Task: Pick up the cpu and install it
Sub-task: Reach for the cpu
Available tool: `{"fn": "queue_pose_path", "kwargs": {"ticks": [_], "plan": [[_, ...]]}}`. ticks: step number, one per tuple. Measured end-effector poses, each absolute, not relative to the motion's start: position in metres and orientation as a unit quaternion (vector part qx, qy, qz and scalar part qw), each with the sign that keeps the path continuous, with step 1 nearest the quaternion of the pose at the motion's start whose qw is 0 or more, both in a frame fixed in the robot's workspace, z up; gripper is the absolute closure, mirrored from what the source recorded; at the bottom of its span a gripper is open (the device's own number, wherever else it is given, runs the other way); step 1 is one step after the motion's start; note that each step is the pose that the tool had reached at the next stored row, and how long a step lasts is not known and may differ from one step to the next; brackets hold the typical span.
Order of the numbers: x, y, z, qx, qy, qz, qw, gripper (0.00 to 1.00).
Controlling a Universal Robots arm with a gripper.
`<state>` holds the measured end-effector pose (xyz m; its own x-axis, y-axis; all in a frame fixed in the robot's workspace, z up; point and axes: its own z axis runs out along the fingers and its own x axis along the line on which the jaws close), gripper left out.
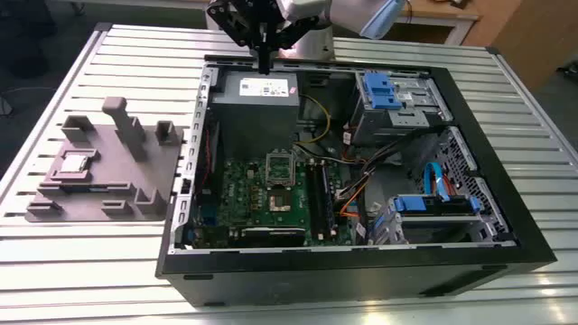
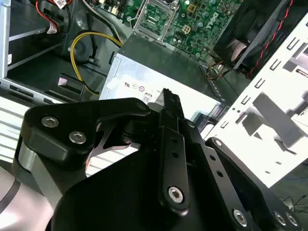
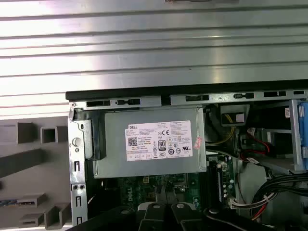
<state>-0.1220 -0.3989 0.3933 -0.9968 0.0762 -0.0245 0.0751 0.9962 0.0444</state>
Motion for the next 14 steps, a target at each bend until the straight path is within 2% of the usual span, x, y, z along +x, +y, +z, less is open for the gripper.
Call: {"fn": "queue_pose_path", "kwargs": {"ticks": [14], "plan": [[-0.1237, -0.3990, 0.3932, 0.038, 0.999, 0.022, 0.013, 0.90]]}}
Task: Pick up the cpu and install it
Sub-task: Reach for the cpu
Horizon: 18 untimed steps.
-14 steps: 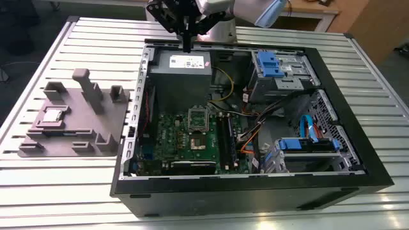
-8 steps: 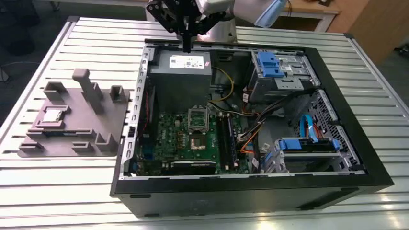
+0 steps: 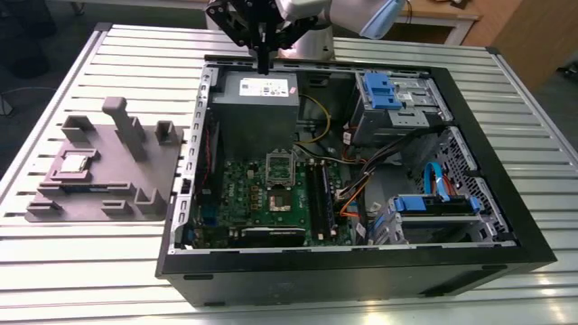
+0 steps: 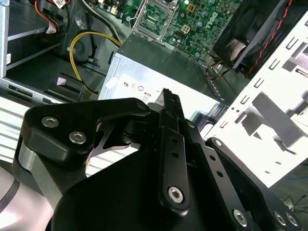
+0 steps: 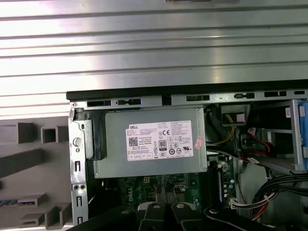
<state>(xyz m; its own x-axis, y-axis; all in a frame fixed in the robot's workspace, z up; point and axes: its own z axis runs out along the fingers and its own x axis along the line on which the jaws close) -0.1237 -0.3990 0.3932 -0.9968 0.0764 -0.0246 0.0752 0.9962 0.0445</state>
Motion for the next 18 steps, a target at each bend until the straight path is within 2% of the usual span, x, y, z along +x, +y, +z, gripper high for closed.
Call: {"fn": "queue_pose_path", "kwargs": {"ticks": [18], "plan": [[-0.143, -0.399, 0.393, 0.038, 0.999, 0.022, 0.013, 0.90]]}}
